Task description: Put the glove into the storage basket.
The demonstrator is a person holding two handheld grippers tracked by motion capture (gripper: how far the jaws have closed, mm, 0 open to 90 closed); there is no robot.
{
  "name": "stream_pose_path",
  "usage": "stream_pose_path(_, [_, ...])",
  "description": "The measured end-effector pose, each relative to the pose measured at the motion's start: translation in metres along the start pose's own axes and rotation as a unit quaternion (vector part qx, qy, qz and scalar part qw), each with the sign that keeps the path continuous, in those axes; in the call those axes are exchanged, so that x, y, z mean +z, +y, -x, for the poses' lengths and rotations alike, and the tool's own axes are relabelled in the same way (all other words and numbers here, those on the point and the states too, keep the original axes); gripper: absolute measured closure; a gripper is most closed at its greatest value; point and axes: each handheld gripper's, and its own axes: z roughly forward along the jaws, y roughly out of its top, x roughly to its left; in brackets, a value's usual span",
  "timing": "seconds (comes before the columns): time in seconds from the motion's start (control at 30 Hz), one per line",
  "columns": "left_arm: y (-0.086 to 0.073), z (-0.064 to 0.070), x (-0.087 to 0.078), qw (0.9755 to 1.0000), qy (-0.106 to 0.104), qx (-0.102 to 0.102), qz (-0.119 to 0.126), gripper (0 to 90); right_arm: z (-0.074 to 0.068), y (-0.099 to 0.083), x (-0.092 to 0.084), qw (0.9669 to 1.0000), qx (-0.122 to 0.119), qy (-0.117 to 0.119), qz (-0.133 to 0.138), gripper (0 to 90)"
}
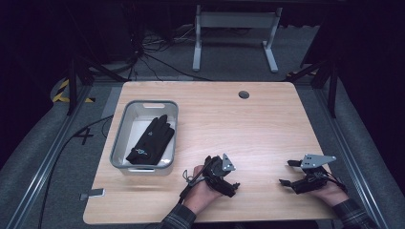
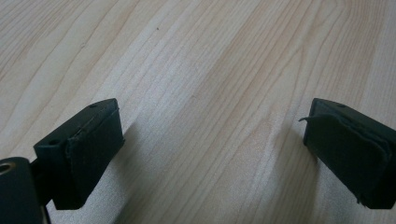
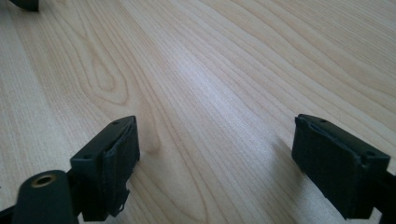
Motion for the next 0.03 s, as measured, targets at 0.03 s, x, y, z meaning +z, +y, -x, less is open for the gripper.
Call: stream_pose_path(0.03, [0.0, 0.0, -0.0001, 1.0, 0.0, 0.0, -0.001, 4.9, 0.0001, 0.0, 0.0, 1.0, 0.0, 0.0, 0.0, 15.5])
